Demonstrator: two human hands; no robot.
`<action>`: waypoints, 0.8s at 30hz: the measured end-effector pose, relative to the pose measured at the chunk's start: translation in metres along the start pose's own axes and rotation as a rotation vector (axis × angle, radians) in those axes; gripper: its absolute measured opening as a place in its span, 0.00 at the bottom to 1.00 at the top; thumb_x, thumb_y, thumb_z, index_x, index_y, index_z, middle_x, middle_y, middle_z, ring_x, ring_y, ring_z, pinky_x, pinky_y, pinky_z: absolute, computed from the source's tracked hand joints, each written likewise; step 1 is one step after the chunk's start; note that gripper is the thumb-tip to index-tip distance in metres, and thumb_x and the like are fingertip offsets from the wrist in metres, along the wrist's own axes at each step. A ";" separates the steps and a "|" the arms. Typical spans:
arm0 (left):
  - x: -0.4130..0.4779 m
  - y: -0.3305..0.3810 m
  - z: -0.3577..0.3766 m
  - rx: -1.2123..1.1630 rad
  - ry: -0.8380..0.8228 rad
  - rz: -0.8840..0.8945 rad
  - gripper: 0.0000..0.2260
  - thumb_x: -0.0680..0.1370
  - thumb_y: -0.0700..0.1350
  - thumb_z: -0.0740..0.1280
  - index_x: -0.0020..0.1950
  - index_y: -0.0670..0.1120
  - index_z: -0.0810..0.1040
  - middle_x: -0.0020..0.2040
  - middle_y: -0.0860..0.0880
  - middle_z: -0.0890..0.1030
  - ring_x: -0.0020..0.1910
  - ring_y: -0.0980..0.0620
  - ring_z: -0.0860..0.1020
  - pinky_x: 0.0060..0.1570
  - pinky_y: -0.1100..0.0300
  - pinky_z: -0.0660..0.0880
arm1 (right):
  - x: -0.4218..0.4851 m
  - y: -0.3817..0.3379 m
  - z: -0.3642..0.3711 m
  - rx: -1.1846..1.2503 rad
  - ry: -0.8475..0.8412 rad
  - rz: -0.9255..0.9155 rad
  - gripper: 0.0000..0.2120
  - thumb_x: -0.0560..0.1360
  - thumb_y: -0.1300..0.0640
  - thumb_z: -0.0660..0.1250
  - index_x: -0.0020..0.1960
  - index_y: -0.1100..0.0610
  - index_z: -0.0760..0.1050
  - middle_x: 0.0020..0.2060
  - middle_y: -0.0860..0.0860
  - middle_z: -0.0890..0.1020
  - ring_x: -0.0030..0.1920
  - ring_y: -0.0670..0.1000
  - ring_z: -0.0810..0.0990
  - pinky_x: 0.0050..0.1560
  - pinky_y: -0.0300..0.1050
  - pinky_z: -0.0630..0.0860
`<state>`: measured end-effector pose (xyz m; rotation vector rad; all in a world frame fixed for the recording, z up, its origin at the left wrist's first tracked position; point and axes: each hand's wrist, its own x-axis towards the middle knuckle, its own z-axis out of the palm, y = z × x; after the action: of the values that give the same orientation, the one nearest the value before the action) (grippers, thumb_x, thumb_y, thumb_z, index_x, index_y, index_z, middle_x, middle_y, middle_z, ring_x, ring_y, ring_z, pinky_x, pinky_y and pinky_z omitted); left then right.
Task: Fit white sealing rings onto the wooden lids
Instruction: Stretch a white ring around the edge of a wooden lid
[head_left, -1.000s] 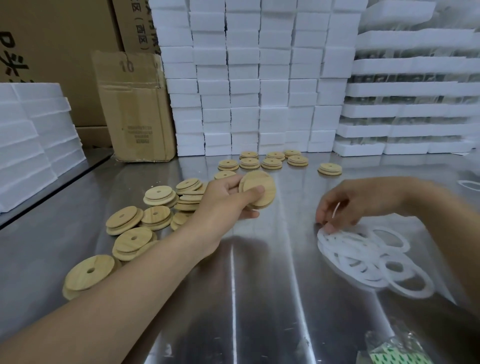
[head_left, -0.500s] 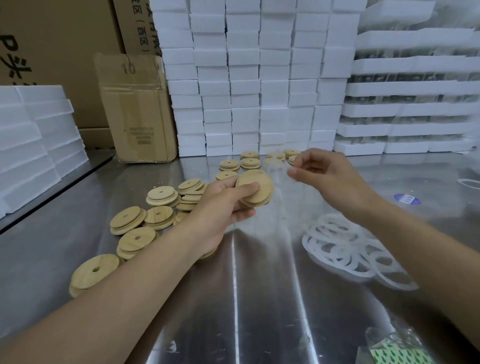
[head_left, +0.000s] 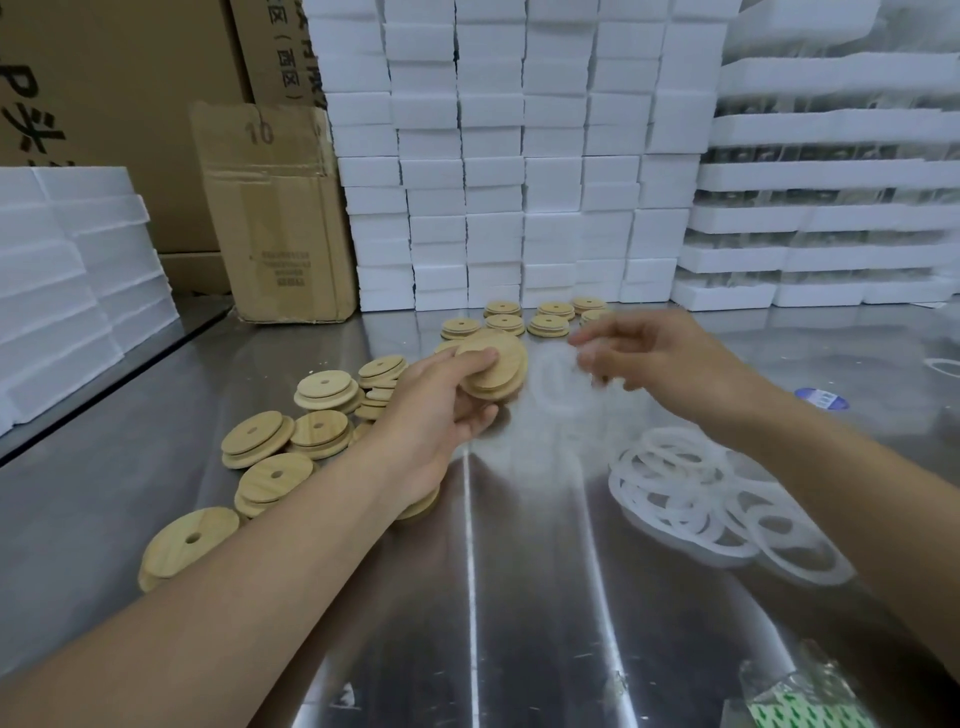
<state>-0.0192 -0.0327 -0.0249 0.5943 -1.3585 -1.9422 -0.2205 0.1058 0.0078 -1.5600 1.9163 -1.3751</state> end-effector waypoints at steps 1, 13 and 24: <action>0.000 0.000 0.000 -0.013 0.012 -0.004 0.15 0.81 0.43 0.71 0.65 0.38 0.82 0.56 0.39 0.87 0.46 0.50 0.85 0.43 0.61 0.80 | 0.001 0.003 -0.004 -0.188 -0.062 0.052 0.03 0.78 0.58 0.75 0.49 0.50 0.86 0.38 0.48 0.88 0.39 0.44 0.84 0.41 0.33 0.77; 0.001 -0.001 0.000 0.023 -0.006 0.017 0.07 0.82 0.41 0.70 0.59 0.42 0.84 0.50 0.44 0.87 0.42 0.53 0.85 0.44 0.60 0.82 | -0.004 -0.009 -0.009 -0.148 -0.084 -0.042 0.02 0.78 0.54 0.75 0.46 0.50 0.84 0.41 0.44 0.85 0.41 0.46 0.81 0.45 0.40 0.73; -0.004 0.000 0.007 0.165 -0.146 -0.041 0.13 0.86 0.48 0.64 0.60 0.41 0.84 0.55 0.40 0.88 0.54 0.42 0.87 0.50 0.52 0.85 | -0.009 -0.007 0.029 0.210 -0.066 -0.007 0.05 0.76 0.58 0.78 0.47 0.59 0.84 0.36 0.54 0.86 0.36 0.49 0.83 0.36 0.38 0.78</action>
<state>-0.0215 -0.0250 -0.0226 0.5707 -1.6214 -1.9506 -0.1920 0.1002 -0.0029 -1.4933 1.6694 -1.4562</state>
